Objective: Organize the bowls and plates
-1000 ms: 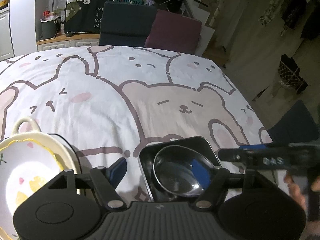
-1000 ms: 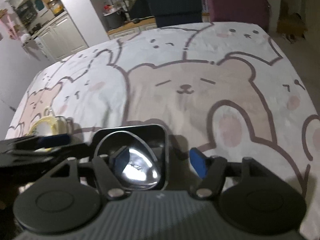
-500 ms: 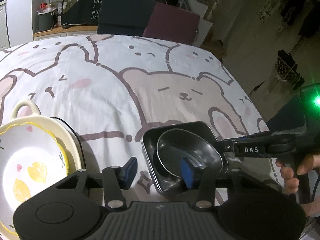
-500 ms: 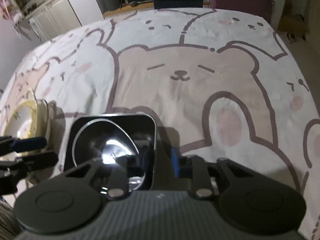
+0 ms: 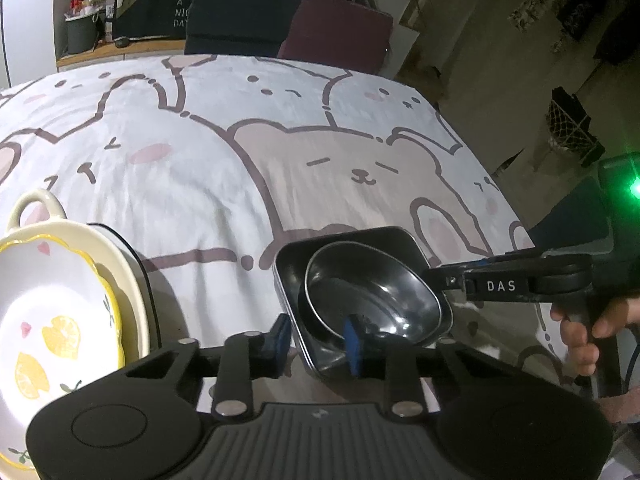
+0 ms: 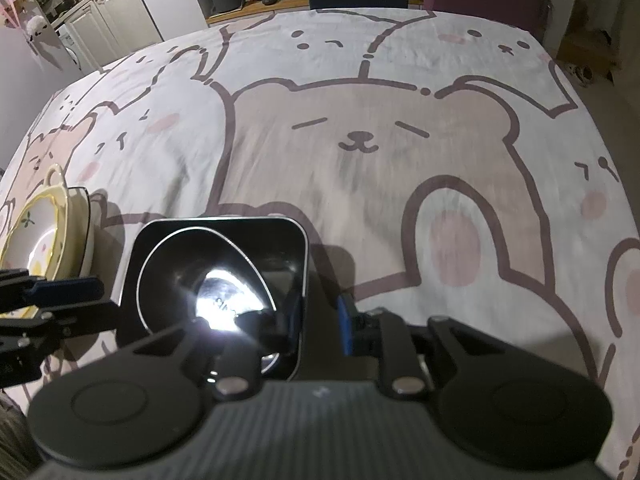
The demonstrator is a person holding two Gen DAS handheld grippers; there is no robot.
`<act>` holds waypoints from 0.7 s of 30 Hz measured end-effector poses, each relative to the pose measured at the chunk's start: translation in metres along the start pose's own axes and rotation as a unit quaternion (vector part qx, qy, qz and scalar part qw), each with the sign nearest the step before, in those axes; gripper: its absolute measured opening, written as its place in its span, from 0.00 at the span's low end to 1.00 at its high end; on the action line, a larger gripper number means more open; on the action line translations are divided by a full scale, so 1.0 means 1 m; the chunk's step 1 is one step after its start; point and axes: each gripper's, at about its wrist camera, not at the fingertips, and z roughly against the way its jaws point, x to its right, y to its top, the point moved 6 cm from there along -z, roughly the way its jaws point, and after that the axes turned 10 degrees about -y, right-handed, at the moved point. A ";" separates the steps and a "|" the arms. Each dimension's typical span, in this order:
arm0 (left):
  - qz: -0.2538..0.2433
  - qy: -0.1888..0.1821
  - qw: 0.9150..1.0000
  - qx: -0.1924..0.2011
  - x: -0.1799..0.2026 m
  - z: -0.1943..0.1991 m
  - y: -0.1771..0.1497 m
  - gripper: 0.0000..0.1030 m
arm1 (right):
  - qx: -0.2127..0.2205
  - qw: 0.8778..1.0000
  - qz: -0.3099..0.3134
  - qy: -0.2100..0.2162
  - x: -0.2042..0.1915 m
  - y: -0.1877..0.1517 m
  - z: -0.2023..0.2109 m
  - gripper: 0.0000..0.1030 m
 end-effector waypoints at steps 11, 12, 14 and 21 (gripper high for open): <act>0.011 -0.008 1.000 -0.026 -0.002 -0.011 -0.008 0.22 | 0.001 1.000 -0.001 0.000 -0.001 -0.001 0.000 0.23; 0.011 -0.007 1.000 -0.029 -0.003 -0.012 -0.008 0.21 | 0.001 1.000 -0.002 0.000 0.000 -0.001 0.000 0.22; 0.009 -0.001 0.999 -0.033 -0.004 -0.014 -0.009 0.20 | 0.001 1.000 -0.002 0.001 0.000 -0.001 0.000 0.22; 0.025 0.014 0.999 -0.031 -0.016 -0.021 -0.006 0.17 | 0.003 1.000 -0.001 0.004 0.000 -0.002 0.001 0.20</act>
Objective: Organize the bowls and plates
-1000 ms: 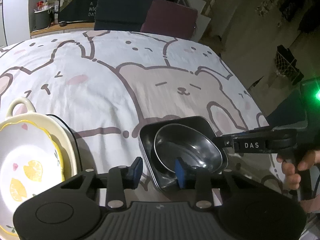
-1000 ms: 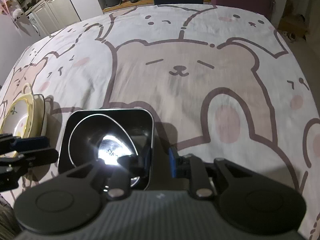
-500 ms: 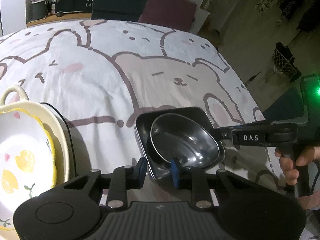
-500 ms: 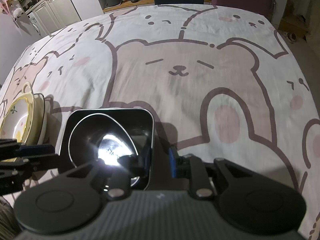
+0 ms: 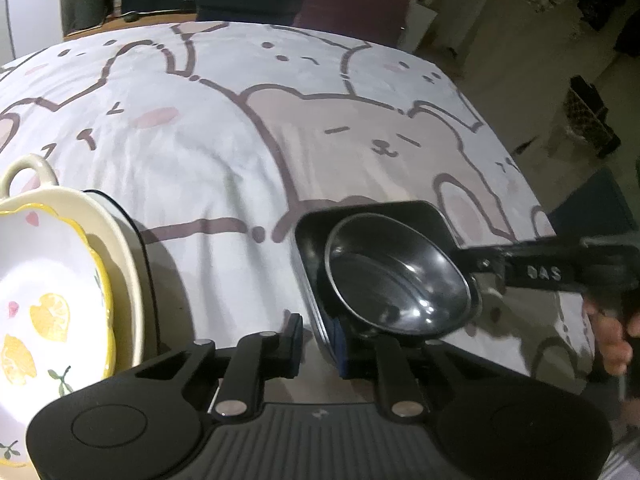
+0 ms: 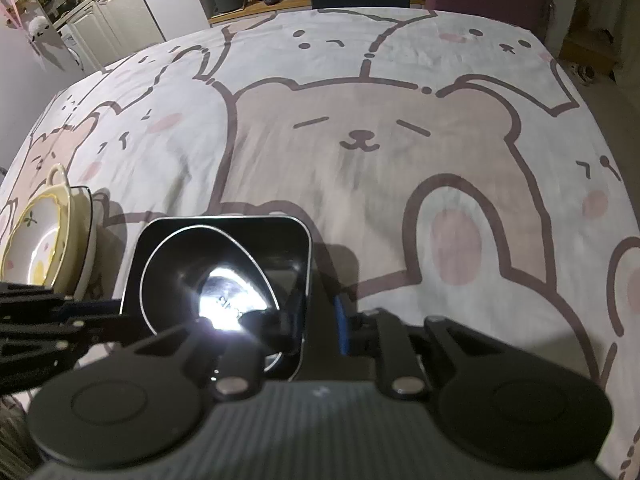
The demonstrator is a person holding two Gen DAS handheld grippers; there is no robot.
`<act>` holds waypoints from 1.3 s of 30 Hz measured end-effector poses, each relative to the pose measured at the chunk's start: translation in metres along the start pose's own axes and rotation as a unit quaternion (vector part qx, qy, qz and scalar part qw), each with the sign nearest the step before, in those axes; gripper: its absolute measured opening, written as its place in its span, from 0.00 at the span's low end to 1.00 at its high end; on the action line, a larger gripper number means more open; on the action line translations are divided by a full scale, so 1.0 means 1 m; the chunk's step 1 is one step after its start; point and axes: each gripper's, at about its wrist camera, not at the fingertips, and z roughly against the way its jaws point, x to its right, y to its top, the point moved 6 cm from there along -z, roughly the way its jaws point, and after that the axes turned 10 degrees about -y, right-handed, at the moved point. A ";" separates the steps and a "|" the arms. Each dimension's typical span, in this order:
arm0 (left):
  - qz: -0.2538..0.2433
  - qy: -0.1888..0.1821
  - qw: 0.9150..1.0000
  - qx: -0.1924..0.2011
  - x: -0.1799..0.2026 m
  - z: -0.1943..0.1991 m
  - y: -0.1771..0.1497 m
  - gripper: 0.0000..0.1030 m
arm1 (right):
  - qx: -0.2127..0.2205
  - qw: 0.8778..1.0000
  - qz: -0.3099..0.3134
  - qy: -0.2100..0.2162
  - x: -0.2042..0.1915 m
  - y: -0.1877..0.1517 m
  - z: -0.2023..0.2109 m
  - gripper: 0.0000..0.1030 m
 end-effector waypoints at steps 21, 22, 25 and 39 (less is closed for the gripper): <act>0.043 -0.014 0.999 0.011 -0.012 -0.014 0.015 0.09 | 0.000 1.000 0.004 0.003 -0.002 -0.004 -0.005 0.19; 0.044 -0.014 0.999 0.011 -0.012 -0.014 0.015 0.09 | 0.000 1.000 0.001 0.007 -0.001 -0.004 -0.002 0.18; 0.048 -0.014 0.999 0.010 -0.014 -0.016 0.016 0.10 | -0.003 1.000 -0.005 0.021 0.001 -0.003 0.003 0.09; 0.091 -0.036 0.995 0.022 -0.019 -0.010 0.017 0.07 | 0.002 1.000 0.007 0.008 -0.002 -0.005 0.005 0.04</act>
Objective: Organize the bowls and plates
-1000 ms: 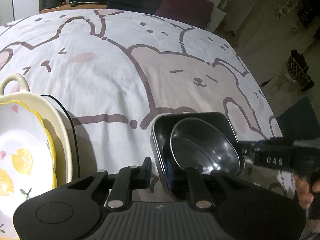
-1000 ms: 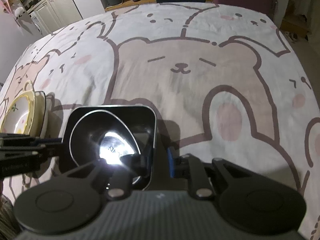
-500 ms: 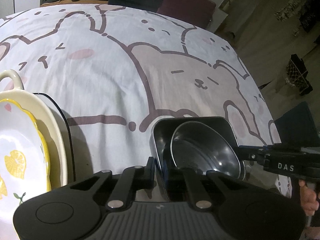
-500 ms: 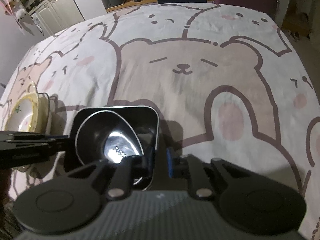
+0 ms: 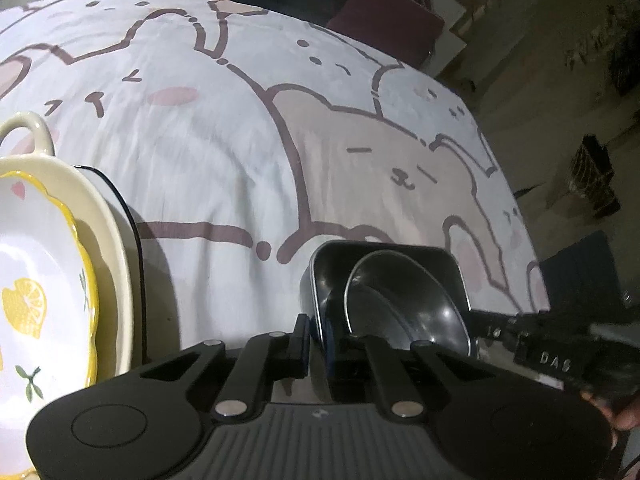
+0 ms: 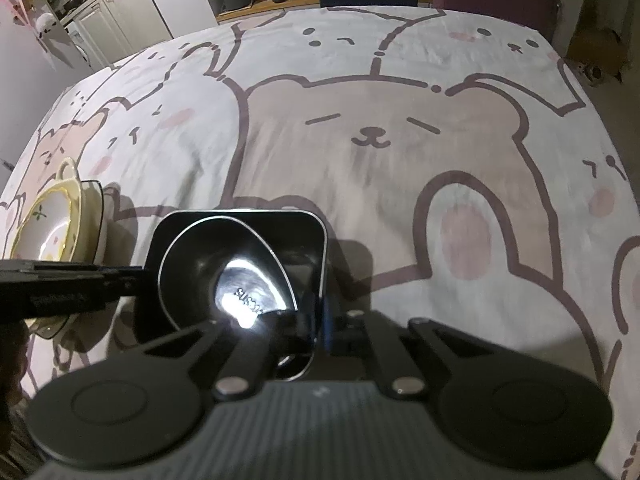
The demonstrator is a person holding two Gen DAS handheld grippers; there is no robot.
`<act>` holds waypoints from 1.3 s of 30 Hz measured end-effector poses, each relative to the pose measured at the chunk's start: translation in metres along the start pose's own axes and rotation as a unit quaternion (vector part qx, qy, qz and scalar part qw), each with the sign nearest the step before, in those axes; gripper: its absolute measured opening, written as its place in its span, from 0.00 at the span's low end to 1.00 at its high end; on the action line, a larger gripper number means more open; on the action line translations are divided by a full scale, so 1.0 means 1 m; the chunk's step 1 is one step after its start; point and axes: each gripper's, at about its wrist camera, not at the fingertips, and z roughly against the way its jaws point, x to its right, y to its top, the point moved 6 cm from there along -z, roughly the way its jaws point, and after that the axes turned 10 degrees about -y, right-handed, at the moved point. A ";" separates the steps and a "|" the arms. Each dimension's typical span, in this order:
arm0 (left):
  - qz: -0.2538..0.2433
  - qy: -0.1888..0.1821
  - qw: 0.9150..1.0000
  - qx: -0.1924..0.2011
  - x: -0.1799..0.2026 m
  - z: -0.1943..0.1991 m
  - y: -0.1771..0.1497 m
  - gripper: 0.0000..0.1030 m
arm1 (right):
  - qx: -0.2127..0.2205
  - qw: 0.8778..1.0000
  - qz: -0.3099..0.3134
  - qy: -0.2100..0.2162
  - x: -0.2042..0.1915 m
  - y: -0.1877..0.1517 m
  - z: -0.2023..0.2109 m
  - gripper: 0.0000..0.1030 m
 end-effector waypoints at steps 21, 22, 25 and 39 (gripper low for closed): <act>-0.001 -0.015 0.996 0.092 0.006 0.081 0.031 0.04 | 0.068 0.997 -0.026 0.040 -0.019 0.015 0.059 0.05; -0.002 -0.013 0.995 0.097 0.005 0.087 0.033 0.04 | 0.071 0.996 -0.025 0.043 -0.022 0.016 0.061 0.05; 0.001 -0.005 0.994 0.107 0.000 0.101 0.037 0.04 | 0.079 0.995 -0.025 0.052 -0.033 0.022 0.069 0.05; 0.017 0.019 0.989 0.146 -0.026 0.158 0.040 0.04 | 0.096 0.991 -0.008 0.088 -0.079 0.040 0.079 0.05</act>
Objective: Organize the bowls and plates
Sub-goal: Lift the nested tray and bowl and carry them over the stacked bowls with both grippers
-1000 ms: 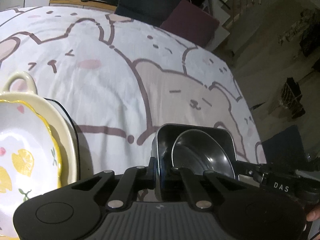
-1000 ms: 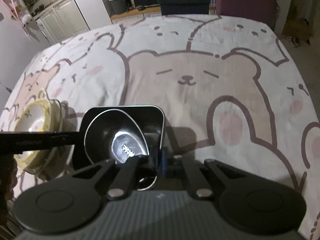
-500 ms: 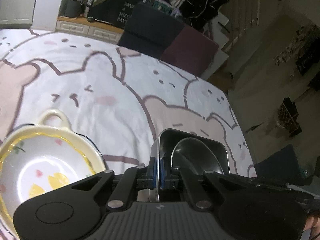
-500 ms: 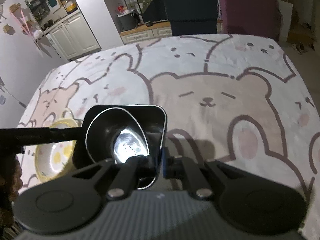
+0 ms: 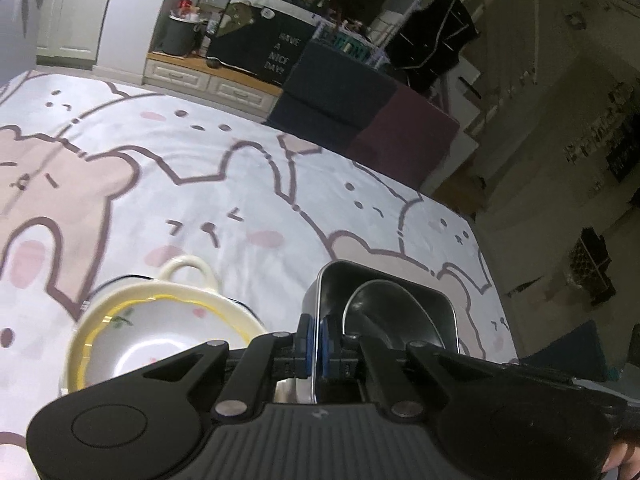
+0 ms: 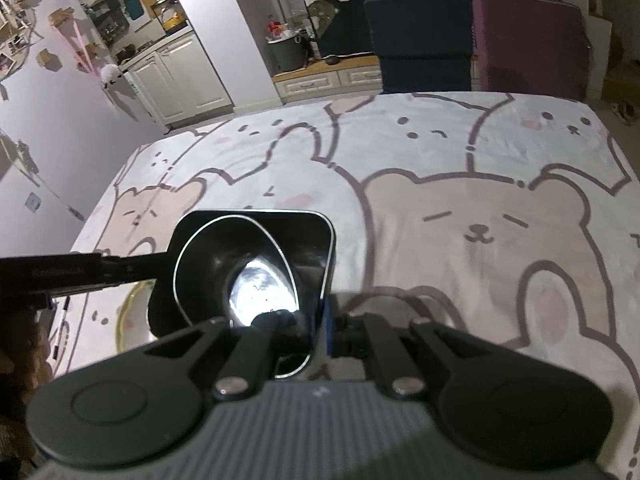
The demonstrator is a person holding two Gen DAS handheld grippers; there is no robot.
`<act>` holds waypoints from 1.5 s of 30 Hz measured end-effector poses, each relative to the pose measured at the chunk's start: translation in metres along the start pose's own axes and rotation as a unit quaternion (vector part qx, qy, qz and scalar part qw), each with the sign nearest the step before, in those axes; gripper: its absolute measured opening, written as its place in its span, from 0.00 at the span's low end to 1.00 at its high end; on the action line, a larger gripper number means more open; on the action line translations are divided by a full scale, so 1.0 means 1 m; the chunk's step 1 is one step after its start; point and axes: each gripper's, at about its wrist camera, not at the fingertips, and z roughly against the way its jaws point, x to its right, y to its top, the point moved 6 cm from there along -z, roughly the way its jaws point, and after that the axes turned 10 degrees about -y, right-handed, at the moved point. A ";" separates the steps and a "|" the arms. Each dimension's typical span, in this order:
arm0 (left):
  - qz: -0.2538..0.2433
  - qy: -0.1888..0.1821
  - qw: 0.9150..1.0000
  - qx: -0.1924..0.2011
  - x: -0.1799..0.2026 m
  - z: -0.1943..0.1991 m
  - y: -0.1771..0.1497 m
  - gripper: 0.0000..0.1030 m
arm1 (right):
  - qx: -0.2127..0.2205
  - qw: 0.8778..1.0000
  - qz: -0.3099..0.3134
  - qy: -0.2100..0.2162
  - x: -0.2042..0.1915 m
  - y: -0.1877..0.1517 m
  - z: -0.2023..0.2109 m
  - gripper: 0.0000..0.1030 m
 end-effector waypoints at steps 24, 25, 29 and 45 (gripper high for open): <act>0.050 0.050 0.997 0.013 -0.095 0.061 0.002 0.04 | -0.044 0.998 0.029 0.041 -0.115 -0.012 -0.037 0.06; 0.050 0.052 0.997 0.011 -0.097 0.061 0.001 0.04 | -0.046 0.998 0.029 0.041 -0.118 -0.012 -0.039 0.06; 0.059 0.058 0.997 0.002 -0.110 0.058 -0.001 0.04 | -0.051 0.997 0.032 0.045 -0.126 -0.011 -0.044 0.06; 0.057 0.068 0.996 -0.022 -0.122 0.045 -0.004 0.04 | -0.077 0.996 0.048 0.023 -0.137 -0.016 -0.063 0.06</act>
